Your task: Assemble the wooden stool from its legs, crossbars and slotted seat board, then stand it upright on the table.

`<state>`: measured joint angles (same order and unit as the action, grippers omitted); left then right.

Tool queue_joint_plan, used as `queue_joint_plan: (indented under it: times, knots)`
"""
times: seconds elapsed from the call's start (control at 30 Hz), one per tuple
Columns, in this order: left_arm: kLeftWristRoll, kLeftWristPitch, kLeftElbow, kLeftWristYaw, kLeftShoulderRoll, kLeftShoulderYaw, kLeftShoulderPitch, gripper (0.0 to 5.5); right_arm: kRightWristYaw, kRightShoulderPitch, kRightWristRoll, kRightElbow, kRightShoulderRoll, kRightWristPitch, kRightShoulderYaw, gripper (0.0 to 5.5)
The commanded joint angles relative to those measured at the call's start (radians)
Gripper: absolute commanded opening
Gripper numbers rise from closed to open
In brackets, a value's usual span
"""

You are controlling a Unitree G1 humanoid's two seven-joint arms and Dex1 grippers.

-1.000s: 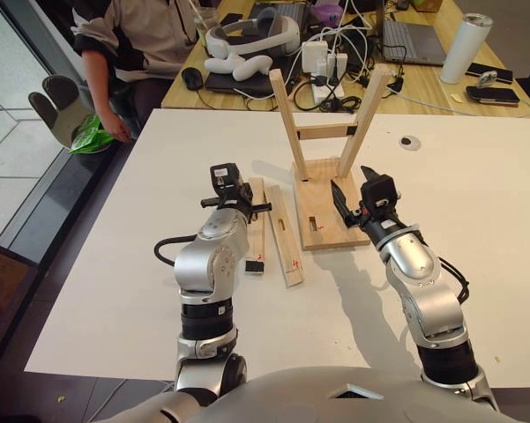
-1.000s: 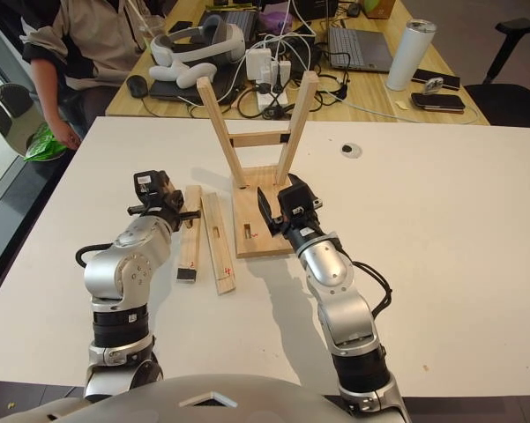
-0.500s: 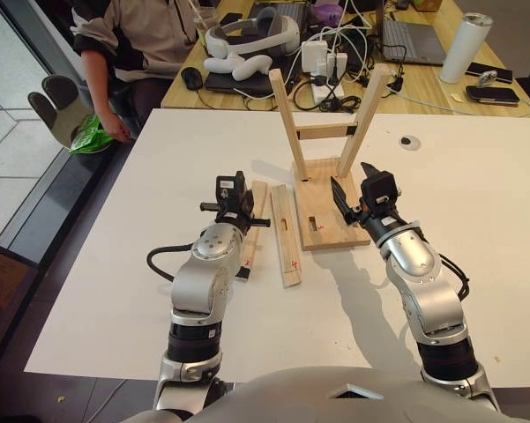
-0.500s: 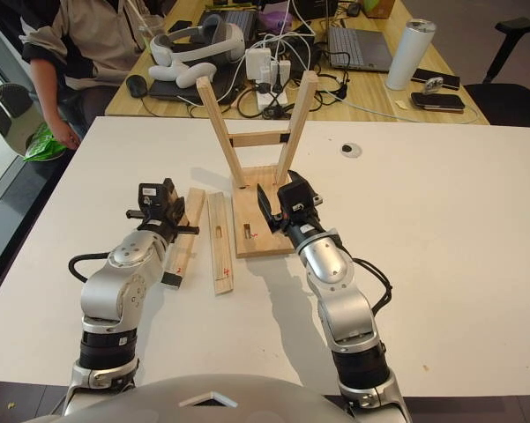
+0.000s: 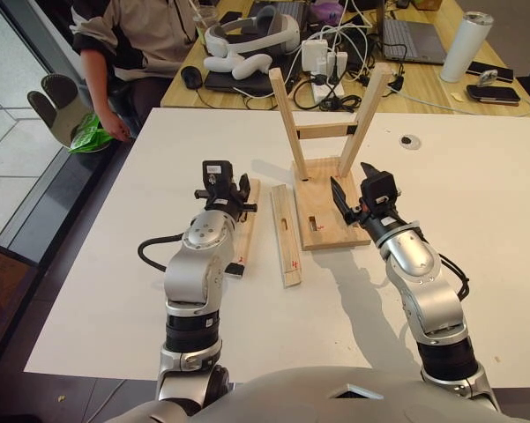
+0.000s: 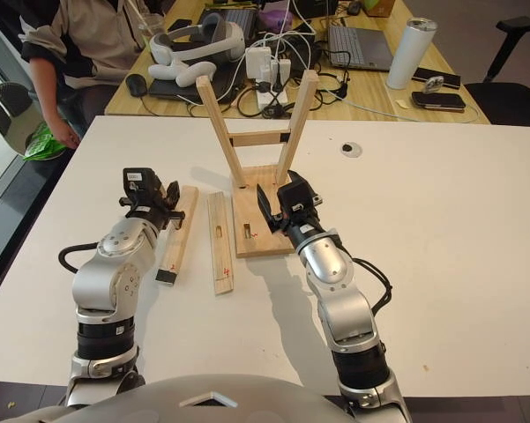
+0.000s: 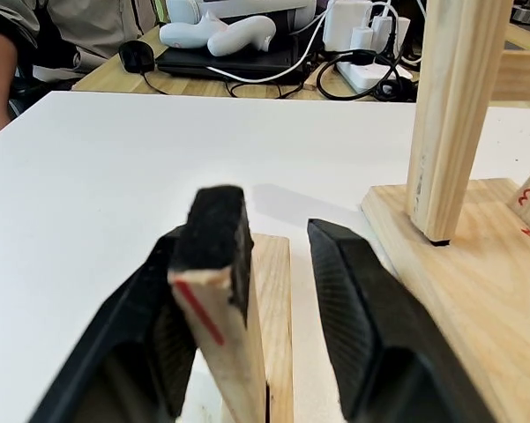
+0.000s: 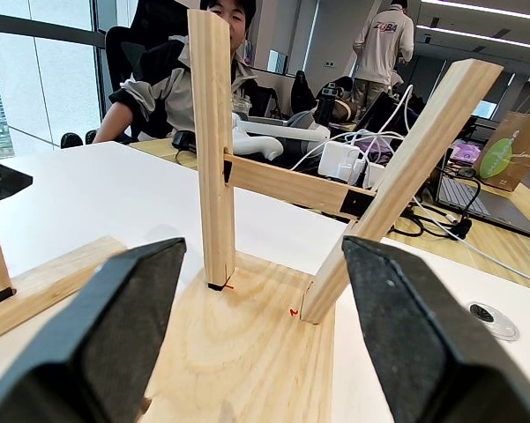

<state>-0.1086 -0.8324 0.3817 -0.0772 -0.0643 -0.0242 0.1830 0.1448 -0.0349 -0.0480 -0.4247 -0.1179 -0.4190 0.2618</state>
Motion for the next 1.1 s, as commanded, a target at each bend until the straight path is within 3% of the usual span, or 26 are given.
queue_joint_plan:
  times: [0.03,0.33,0.6,0.77,1.1]
  knots:
    - [0.006,0.0,0.02,-0.008,0.008,-0.02,0.029,2.48,0.003,0.006,-0.011,-0.001,-0.003,-0.001,0.002,3.28]
    - [0.016,0.032,0.001,0.008,-0.051,-0.071,0.188,2.48,0.005,0.004,0.005,0.012,0.012,0.007,-0.001,3.28]
    - [0.011,0.099,-0.108,0.013,-0.051,-0.108,0.256,2.48,-0.067,0.078,0.14,-0.037,0.151,0.129,-0.114,3.28]
    - [0.019,0.151,-0.177,0.007,-0.031,-0.09,0.285,2.48,-0.116,0.138,0.112,-0.068,0.177,0.156,-0.086,3.28]
    - [0.01,0.174,-0.222,-0.001,-0.04,-0.108,0.39,2.48,-0.055,0.196,0.128,-0.073,0.122,0.152,-0.07,3.28]
